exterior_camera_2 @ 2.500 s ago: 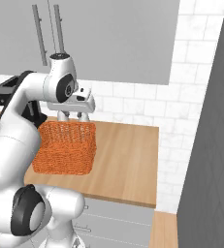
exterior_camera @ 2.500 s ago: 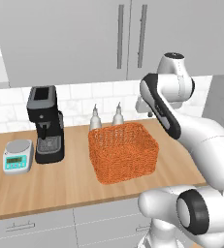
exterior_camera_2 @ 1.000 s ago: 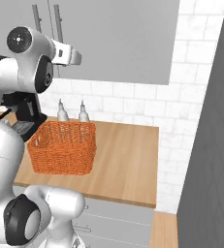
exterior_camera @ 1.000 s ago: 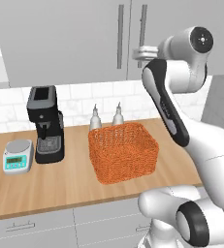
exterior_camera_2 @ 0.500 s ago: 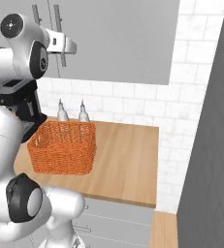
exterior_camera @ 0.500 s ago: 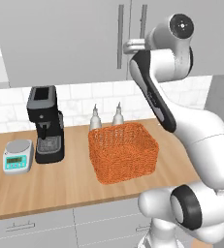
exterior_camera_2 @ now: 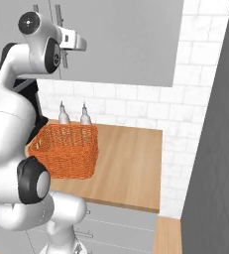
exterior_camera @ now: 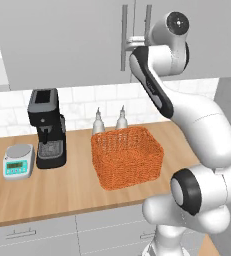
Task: Open the cabinet, pick up the bread from the cabinet and place it in the basket. Then move the basket to the dining counter.
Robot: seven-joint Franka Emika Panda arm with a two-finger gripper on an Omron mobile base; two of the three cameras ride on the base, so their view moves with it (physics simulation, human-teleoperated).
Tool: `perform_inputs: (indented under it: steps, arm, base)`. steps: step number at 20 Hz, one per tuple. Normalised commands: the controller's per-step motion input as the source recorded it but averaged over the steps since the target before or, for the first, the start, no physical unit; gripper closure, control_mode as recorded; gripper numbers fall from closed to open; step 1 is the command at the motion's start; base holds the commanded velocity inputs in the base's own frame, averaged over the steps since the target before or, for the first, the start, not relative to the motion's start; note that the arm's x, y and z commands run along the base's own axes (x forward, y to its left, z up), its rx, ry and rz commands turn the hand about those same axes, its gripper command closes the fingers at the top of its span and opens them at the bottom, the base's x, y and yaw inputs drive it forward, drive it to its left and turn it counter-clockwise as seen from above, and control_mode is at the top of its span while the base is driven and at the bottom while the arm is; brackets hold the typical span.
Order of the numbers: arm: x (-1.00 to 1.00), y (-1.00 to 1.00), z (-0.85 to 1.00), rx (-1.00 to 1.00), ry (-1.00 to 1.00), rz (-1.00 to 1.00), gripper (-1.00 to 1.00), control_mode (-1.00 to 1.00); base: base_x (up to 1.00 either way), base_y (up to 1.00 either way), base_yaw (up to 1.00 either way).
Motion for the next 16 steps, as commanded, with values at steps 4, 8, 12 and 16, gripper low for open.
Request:
perform_inputs:
  steps: [4,8,12,16]
  arm:
    - [0.3,0.0,0.0,0.0,0.0,0.0,-1.0,-1.0]
    - [0.29,0.01,0.0,0.0,0.0,0.0,-1.0,-1.0]
    - [0.23,0.05,0.0,0.0,0.0,0.0,1.0,-1.0]
    - [0.13,0.03,0.0,0.0,0.0,0.0,1.0,-1.0]
  base:
    - [0.0,0.0,0.0]
    - [0.0,0.0,0.0]
    - [0.0,0.0,0.0]
    - [0.0,0.0,0.0]
